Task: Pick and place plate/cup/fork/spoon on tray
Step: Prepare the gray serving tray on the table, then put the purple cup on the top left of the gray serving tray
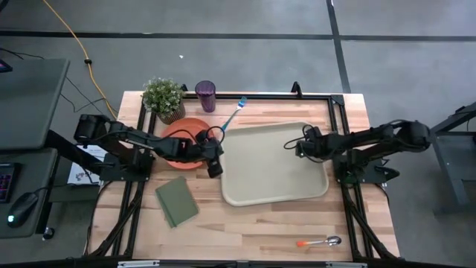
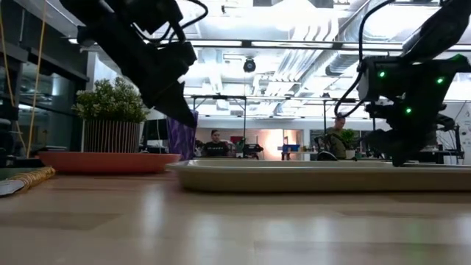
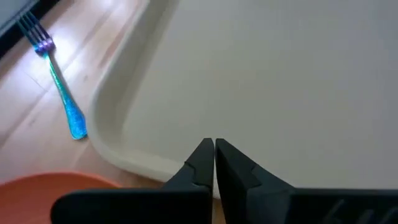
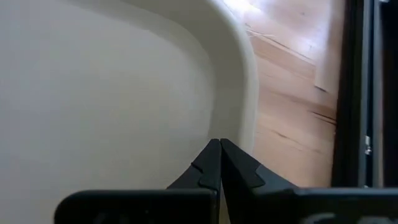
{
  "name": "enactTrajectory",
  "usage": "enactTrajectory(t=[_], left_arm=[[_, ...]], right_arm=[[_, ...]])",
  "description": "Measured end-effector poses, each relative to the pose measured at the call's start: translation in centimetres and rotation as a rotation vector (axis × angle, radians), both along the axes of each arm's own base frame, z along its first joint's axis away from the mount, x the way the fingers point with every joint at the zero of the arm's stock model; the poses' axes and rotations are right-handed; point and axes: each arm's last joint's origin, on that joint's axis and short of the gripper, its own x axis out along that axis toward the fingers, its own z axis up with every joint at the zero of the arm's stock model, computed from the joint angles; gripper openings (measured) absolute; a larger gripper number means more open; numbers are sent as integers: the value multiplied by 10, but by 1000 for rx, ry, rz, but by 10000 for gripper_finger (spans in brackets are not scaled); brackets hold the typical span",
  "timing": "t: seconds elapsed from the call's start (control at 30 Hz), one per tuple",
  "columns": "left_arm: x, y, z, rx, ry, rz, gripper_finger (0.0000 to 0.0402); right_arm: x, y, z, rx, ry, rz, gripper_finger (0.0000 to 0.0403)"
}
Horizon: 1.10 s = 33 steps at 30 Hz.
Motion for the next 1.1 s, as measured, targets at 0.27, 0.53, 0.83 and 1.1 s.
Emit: enactTrajectory(t=[0.27,0.53,0.83,1.1], left_arm=[[-7,2,9,93,29,13,0],[-17,2,31,149,-9,32,0],[-38,2,58,215,-92,84,0],[-59,-1,49,225,-215,39,0]], right_arm=[[-7,-6,-2,-42,18,-126,0],[-14,-5,0,-103,5,-223,0],[-20,-3,5,-128,-14,-293,0],[9,0,28,-182,-145,-81,0]])
